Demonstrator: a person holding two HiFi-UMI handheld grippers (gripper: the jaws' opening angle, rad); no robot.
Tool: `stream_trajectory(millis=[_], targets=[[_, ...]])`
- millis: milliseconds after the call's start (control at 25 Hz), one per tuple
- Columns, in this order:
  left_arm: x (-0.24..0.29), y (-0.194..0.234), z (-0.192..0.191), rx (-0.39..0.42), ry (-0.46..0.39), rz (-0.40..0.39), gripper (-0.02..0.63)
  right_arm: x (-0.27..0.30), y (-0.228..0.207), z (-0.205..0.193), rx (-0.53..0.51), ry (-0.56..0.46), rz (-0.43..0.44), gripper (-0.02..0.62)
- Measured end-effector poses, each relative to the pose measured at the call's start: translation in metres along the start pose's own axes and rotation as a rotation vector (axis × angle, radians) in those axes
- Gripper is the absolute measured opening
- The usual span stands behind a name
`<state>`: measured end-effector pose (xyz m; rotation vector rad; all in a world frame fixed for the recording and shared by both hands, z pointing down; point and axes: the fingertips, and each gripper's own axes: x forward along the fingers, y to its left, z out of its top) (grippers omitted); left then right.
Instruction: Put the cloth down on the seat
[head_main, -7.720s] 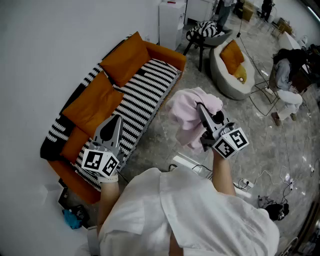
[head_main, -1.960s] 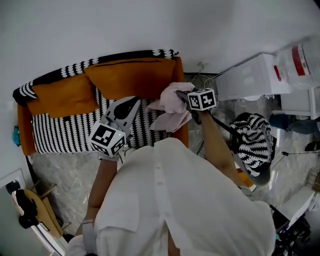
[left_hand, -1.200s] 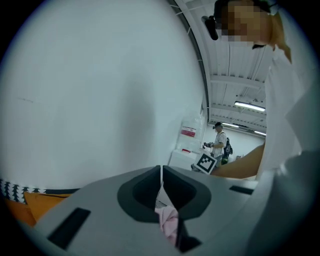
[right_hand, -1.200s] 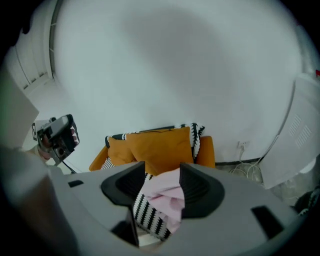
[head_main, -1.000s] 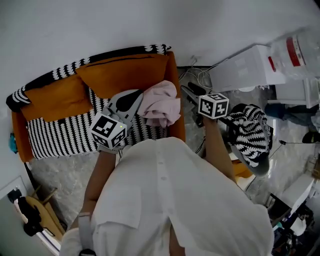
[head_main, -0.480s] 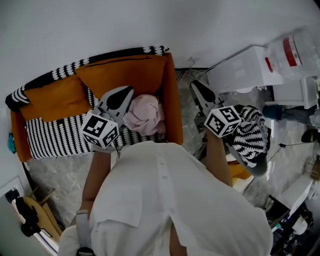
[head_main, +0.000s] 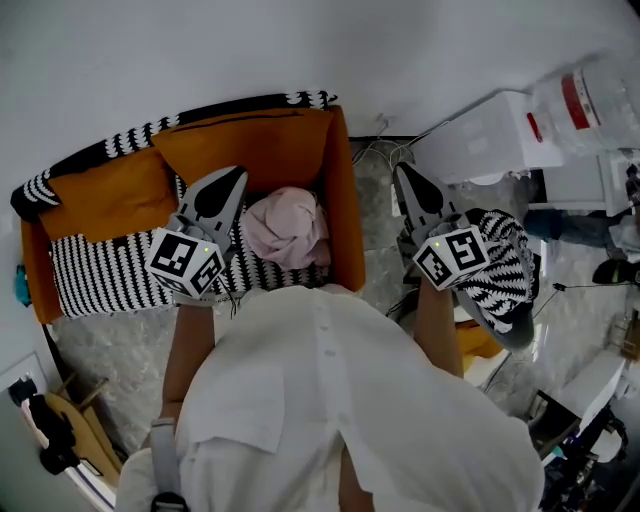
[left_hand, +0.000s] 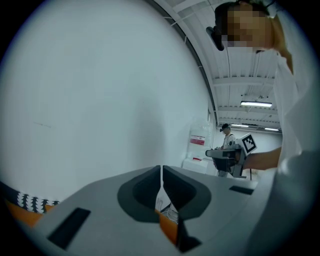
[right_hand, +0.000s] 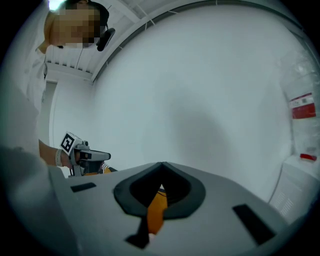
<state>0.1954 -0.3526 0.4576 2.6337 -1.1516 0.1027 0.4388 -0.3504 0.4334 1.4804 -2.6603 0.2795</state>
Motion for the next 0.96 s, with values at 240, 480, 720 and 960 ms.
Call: stream_trajectory(millis=[240, 480, 720, 960], targets=[[-0.008, -0.001, -0.004, -0.011, 0.000, 0.008, 0.026, -0.004, 0.006, -0.004, -0.015, 0.015, 0.006, 0.009], [-0.010, -0.004, -0.009, -0.022, 0.004, 0.005, 0.026, -0.002, 0.010, -0.011, -0.018, 0.033, 0.020, 0.009], [-0.011, -0.007, -0.013, -0.028, 0.009, -0.001, 0.026, -0.002, 0.015, -0.014, -0.019, 0.046, 0.030, 0.009], [-0.016, -0.008, -0.018, -0.035, 0.020, 0.001, 0.026, 0.002, 0.022, -0.017, -0.015, 0.049, 0.049, 0.009]])
